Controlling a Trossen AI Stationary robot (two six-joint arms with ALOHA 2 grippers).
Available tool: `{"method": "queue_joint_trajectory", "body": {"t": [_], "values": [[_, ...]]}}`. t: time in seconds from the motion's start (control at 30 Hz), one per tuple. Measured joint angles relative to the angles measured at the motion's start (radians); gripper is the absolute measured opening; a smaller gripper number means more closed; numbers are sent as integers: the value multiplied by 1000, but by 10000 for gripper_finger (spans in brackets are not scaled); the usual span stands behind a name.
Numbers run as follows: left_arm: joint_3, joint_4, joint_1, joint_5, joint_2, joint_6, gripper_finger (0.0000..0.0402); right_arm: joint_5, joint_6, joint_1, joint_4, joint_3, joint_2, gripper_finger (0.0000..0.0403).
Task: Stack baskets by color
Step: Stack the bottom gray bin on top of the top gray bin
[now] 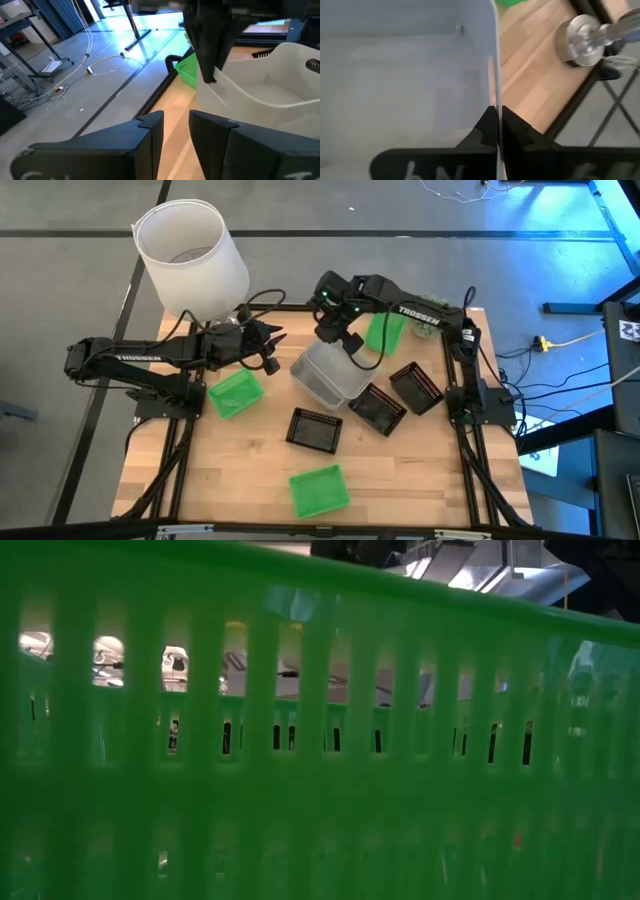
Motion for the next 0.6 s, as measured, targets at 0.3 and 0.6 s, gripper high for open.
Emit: {"method": "queue_joint_trajectory", "body": {"t": [0.3, 0.6], "values": [[0, 0, 0, 0, 0, 0, 85, -65, -3, -2, 29, 46, 0, 0], [0, 0, 0, 0, 0, 0, 85, -63, -9, -2, 76, 74, 4, 0]]}}
